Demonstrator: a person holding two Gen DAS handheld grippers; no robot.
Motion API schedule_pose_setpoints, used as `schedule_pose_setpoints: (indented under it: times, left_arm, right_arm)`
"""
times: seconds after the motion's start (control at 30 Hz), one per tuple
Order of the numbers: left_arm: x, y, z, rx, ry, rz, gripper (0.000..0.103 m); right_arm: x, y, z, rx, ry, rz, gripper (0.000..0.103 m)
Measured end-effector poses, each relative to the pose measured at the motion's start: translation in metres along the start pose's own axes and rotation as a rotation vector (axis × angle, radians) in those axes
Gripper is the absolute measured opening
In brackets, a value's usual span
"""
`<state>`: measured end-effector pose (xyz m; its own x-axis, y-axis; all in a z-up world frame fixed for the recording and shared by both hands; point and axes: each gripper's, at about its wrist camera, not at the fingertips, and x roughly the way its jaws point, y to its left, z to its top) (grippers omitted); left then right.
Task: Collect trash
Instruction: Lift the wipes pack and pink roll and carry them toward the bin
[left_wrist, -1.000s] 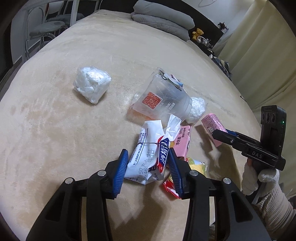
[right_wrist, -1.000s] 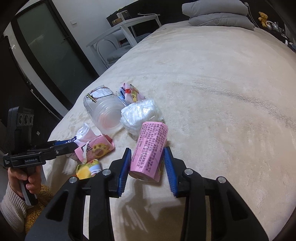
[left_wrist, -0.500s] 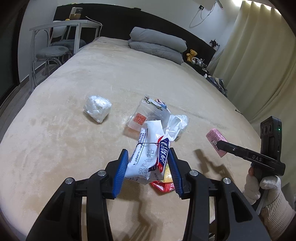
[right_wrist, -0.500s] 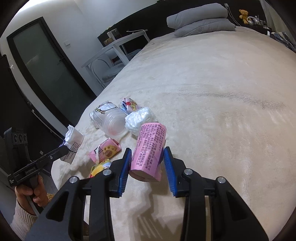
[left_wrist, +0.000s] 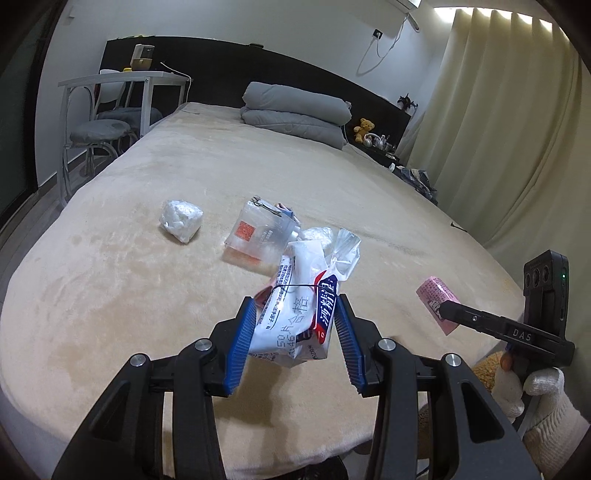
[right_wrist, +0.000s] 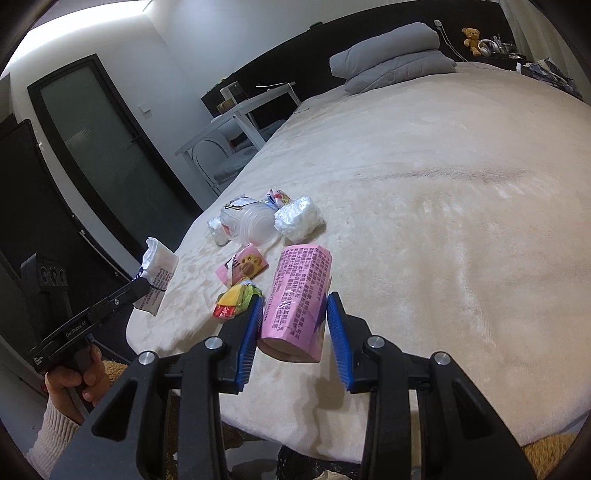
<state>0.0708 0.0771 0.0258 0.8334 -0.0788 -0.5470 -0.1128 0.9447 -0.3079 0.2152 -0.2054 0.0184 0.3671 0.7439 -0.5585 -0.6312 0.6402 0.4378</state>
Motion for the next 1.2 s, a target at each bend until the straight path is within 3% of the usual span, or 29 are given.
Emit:
schedule_pose_setpoints:
  times: [0.67,1.07,1.2]
  left_arm:
    - [-0.065,-0.048,-0.066,0.046,-0.082,-0.062,0.043]
    - [-0.081,-0.068,-0.106,0.051,-0.019,-0.053,0.043]
    - [-0.077,-0.074,-0.117,0.04,0.034,-0.061,0.043]
  right_arm:
    - [-0.057,0.029,-0.059,0.003,-0.048,0.066,0.038]
    - [-0.061,0.047,-0.095,-0.03,0.05,0.045,0.038]
    - [-0.059,0.046,-0.102,-0.005,0.086,0.073,0.038]
